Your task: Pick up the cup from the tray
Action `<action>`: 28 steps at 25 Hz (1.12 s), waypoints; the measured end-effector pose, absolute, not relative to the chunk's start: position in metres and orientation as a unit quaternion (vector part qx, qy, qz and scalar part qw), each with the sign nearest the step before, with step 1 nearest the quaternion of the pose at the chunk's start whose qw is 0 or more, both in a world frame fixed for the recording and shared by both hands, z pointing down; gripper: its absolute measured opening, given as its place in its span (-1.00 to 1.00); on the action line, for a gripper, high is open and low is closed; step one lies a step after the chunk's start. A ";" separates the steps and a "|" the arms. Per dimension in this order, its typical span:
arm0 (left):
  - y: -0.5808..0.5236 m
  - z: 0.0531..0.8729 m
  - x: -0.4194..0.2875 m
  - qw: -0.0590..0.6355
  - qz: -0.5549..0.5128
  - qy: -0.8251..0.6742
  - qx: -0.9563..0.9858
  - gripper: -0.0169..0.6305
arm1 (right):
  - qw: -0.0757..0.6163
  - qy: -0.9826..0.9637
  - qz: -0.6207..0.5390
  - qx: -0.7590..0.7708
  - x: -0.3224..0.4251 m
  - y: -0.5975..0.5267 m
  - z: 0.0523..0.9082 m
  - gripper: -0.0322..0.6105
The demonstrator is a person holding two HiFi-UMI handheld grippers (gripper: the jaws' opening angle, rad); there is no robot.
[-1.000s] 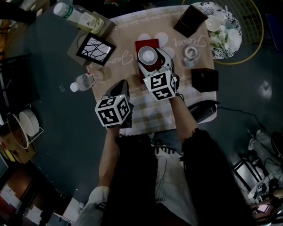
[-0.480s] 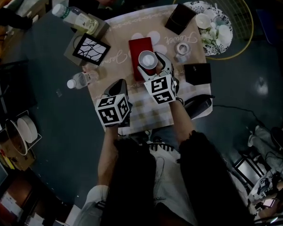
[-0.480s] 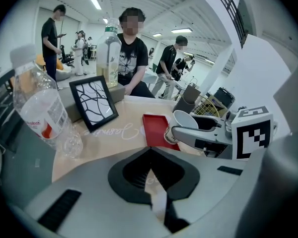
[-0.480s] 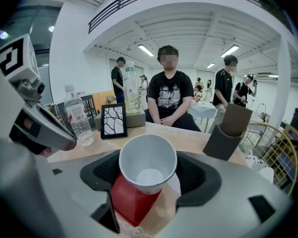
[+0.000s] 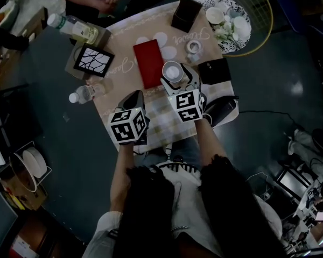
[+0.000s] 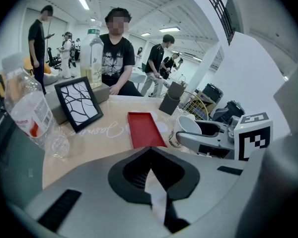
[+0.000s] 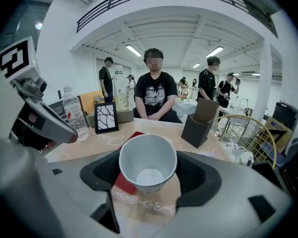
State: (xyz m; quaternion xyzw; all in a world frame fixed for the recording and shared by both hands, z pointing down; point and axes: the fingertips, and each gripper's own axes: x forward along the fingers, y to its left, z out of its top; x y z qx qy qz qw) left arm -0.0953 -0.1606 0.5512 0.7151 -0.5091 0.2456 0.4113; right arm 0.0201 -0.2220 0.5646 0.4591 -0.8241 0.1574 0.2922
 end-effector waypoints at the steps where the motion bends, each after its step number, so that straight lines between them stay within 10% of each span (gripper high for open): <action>1: -0.158 0.550 -0.091 0.414 0.240 -0.500 0.722 -0.93 | 0.293 -0.821 0.159 0.463 0.024 -0.218 0.566 0.18; 28: -0.110 0.566 -0.080 0.413 0.254 -0.453 0.748 -0.92 | 0.275 -0.793 0.184 0.511 0.065 -0.166 0.595 0.18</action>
